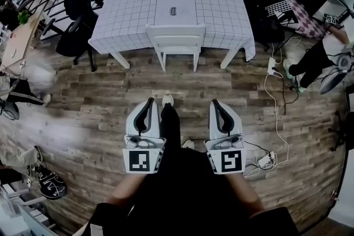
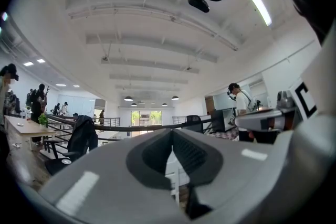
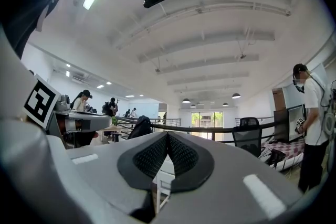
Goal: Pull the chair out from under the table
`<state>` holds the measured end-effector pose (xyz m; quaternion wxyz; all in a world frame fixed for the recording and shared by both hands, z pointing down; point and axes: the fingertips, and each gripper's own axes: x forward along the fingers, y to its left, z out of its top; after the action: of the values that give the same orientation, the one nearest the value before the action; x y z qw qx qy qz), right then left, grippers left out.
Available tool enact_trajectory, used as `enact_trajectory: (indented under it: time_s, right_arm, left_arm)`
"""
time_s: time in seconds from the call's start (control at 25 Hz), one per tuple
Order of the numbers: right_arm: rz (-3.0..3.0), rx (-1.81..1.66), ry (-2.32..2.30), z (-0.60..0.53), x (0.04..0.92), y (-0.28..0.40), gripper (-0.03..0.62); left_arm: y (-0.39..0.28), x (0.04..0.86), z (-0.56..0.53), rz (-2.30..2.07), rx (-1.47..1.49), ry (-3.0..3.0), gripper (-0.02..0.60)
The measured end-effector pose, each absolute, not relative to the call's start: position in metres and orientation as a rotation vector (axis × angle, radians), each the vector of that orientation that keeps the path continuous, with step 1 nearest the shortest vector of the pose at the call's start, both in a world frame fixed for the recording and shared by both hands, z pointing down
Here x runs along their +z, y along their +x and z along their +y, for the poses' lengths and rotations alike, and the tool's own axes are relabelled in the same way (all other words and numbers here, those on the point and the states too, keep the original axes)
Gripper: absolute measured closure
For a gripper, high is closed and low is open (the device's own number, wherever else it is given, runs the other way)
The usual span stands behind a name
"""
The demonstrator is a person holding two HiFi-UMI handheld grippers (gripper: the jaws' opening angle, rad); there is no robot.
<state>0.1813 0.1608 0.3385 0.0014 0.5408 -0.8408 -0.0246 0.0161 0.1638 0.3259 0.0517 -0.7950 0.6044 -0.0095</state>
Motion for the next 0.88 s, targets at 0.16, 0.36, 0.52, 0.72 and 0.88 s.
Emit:
enact_trajectory:
  time_s: [0.16, 0.36, 0.52, 0.72, 0.88]
  right_arm:
    - [-2.614, -0.11, 1.721, 0.135, 0.343, 0.16, 0.597]
    - [-2.601, -0.092, 1.726, 0.095, 0.346, 0.161, 0.598]
    - [-2.593, -0.049, 1.644, 0.031, 0.372, 0.16, 0.597]
    - [-2.572, -0.052, 1.676, -0.06, 0.362, 0.155, 0.597]
    - [-2.512, -0.058, 1.77, -0.122, 0.372, 0.134, 0.597]
  left_arm:
    - [-0.007, 0.334, 0.134, 1.817, 0.022, -2.442, 0.572]
    - [-0.001, 0.334, 0.094, 1.776, 0.043, -2.471, 0.572]
    - [0.003, 0.364, 0.038, 1.833, 0.065, -2.498, 0.572]
    - [-0.003, 0.367, -0.049, 1.862, 0.026, -2.583, 0.572]
    - [-0.037, 0.391, -0.117, 1.836, -0.004, -2.622, 0.572]
